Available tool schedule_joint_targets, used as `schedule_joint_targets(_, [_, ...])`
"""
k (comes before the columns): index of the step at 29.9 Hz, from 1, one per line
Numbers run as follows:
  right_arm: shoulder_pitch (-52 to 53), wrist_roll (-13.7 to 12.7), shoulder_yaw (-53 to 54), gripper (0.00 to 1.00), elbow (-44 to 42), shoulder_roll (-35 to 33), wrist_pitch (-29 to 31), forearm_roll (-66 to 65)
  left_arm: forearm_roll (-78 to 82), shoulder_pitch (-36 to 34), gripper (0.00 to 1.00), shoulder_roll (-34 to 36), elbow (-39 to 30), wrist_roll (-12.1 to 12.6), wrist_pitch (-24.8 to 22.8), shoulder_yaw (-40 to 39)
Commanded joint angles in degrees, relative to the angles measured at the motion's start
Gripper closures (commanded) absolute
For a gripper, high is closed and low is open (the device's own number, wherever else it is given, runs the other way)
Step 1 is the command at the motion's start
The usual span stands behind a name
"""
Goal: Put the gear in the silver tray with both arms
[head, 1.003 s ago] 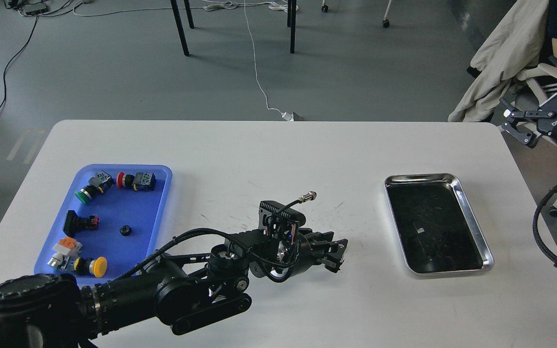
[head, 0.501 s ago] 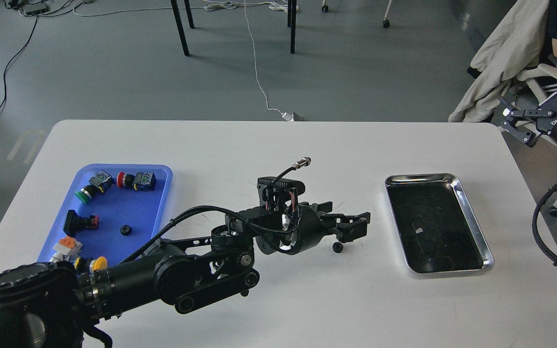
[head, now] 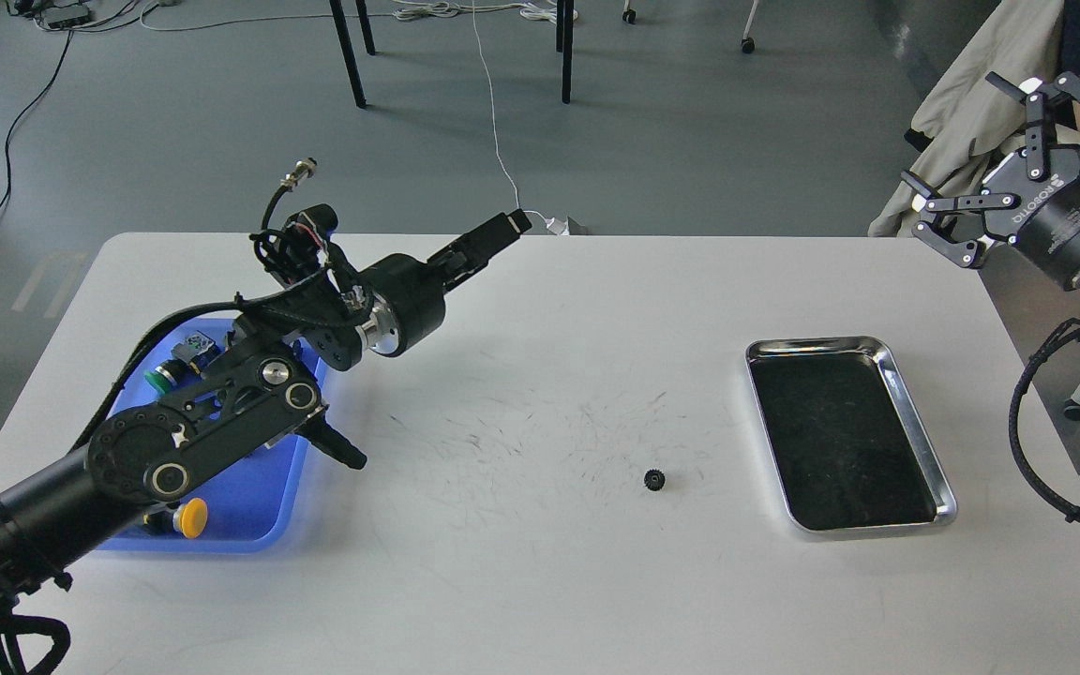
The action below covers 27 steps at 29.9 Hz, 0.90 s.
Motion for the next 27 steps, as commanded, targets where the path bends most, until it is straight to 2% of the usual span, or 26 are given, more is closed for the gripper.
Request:
schedule_joint_targets(1, [4.3, -0.4, -4.7, 0.01, 7.4, 0.4, -2.8, -13.1, -7.3, 2.0, 0.03, 1.6, 0.2, -0.2, 1.2, -4.9])
schedule_joint_targets(5, [12.9, -0.9, -17.1, 0.01, 13.1, 1.5, -3.8, -27.8, -11.7, 3.6, 0.03, 2.3, 0.5, -0.1, 1.1, -10.5])
schedule_joint_targets(9, [27.1, -0.9, -38.4, 0.01, 12.7, 5.3, -4.0, -33.6, -13.8, 3.9, 0.02, 4.4, 0.5, -0.2, 1.1, -11.3])
schedule_joint_targets(14, [36.0, -1.1, -55.9, 0.01, 12.5, 10.4, -4.0, -40.4, -13.8, 3.9, 0.02, 4.7, 0.4, -0.2, 1.1, -11.8])
schedule_joint_targets(18, [38.4, -3.2, -62.1, 0.01, 9.6, 13.3, -3.9, -47.9, -13.7, 3.9, 0.02, 4.7, 0.4, -0.2, 1.1, -12.0])
schedule_joint_targets(23, [41.6, -6.0, -70.4, 0.01, 7.4, 16.1, -3.3, -50.0, -13.7, 3.9, 0.02, 4.7, 0.3, -0.2, 1.1, -12.0])
schedule_joint_targets(27, [44.9, -6.1, -75.5, 0.02, 7.5, 16.8, -1.5, -50.5, -13.7, 3.9, 0.02, 4.7, 0.3, -0.2, 1.1, -12.1])
